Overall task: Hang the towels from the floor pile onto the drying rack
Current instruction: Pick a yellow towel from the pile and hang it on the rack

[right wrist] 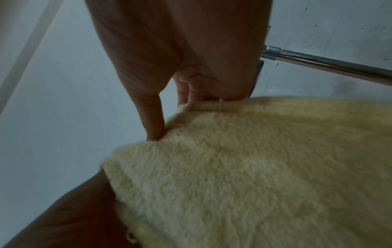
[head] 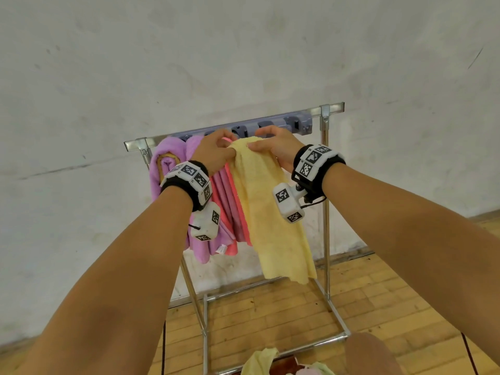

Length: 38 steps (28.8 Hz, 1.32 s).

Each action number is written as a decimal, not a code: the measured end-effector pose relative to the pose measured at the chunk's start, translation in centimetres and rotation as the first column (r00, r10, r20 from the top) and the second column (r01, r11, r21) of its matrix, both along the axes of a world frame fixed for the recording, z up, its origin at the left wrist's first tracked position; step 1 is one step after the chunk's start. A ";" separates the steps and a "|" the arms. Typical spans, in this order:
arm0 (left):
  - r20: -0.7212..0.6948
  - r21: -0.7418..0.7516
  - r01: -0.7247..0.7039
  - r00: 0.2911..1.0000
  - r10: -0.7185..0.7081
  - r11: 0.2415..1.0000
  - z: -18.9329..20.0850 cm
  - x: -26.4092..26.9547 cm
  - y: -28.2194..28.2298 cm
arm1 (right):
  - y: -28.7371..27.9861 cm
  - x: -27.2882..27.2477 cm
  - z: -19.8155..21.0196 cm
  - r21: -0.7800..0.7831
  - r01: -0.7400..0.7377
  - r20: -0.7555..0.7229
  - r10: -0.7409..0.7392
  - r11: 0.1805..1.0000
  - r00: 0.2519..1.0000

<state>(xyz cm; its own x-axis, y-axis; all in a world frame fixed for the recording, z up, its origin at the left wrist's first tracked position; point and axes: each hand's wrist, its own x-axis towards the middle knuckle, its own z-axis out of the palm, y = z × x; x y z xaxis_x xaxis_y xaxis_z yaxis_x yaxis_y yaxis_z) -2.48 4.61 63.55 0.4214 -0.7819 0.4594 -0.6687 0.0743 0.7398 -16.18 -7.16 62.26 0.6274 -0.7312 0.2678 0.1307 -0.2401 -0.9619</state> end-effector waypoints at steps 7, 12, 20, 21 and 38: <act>0.043 -0.111 -0.090 0.995 0.095 0.990 1.2 -0.4 -1.3 | -0.5 0.2 1.5 -0.201 0.127 -0.026 -0.135 0.971 0.991; 0.018 -0.122 -0.157 0.987 0.161 0.980 2.4 -0.1 -2.4 | -0.2 1.3 1.2 -0.135 -0.024 -0.032 0.020 0.991 0.999; 0.117 -0.114 -0.278 0.950 0.290 0.954 3.9 2.2 -3.2 | -1.2 3.2 2.5 -0.455 0.135 -0.092 -0.197 0.880 0.976; 0.139 -0.108 -0.301 0.939 0.314 0.947 4.2 2.5 -3.3 | -1.4 3.4 2.9 -0.487 0.184 -0.071 -0.248 0.854 0.966; 0.516 0.068 -0.505 0.756 0.403 0.861 3.8 5.2 -5.4 | -3.8 7.7 4.3 -0.796 0.134 -0.203 -0.470 0.590 0.859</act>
<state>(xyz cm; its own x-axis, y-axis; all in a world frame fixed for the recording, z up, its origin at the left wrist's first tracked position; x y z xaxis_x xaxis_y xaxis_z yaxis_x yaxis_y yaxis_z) 2.76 -0.84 67.34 0.5220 -0.6465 0.5564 -0.8512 -0.4360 0.2920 -8.46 -10.92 66.60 0.5729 -0.5505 0.6071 -0.3955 -0.8346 -0.3835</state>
